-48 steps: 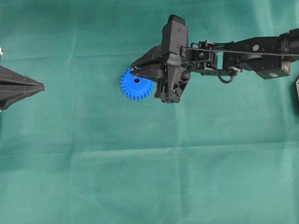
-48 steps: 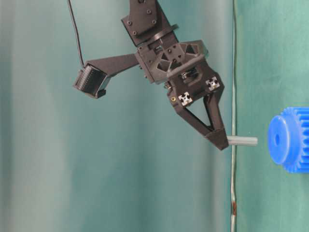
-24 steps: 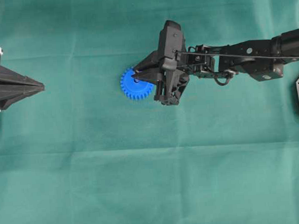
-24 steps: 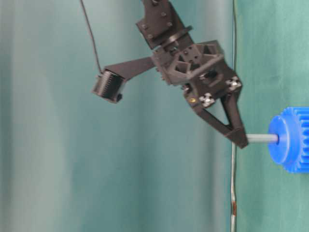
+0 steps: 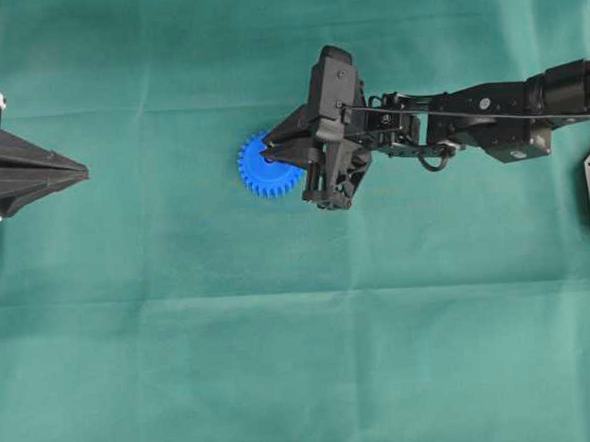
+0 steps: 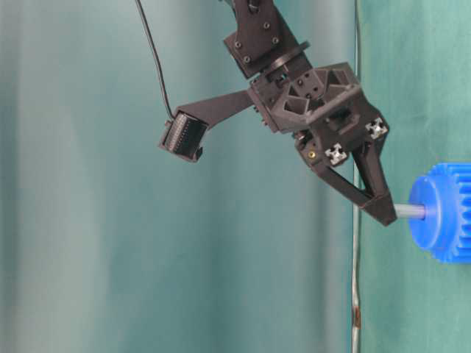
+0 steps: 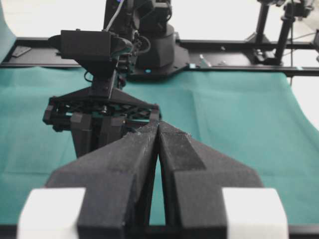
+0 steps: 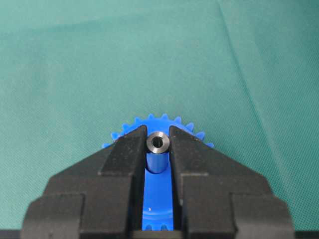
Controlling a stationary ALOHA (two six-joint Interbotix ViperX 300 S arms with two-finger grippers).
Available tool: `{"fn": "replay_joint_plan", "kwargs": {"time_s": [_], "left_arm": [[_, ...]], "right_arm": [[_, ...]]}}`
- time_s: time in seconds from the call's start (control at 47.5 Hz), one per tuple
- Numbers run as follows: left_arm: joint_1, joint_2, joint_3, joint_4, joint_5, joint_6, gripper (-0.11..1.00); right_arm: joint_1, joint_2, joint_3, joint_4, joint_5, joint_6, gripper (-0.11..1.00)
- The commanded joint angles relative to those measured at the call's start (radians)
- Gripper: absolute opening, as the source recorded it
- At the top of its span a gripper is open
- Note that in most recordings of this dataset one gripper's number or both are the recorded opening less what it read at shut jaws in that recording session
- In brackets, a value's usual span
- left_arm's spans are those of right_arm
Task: Insert the shaft placed at a random location into the center hole of the medium gear at another random location.
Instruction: 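Lower the shaft with the right gripper into the gear's center hole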
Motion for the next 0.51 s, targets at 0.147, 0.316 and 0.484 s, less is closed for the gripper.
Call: {"fn": "replay_joint_plan", "kwargs": {"time_s": [0.147,0.316,0.484], "left_arm": [[-0.002,0.003,-0.026,0.002,-0.005,0.0,0.0],[-0.002,0.003,-0.026,0.002,-0.003,0.0,0.0],[-0.003,0.003,-0.026,0.002,-0.002,0.0,0.0]], "right_arm": [[-0.003,0.005,-0.025,0.005,-0.025,0.011,0.14],[-0.003,0.02,-0.031,0.005,-0.026,0.011,0.14],[-0.005,0.029,-0.031,0.005,-0.026,0.011,0.14]]}}
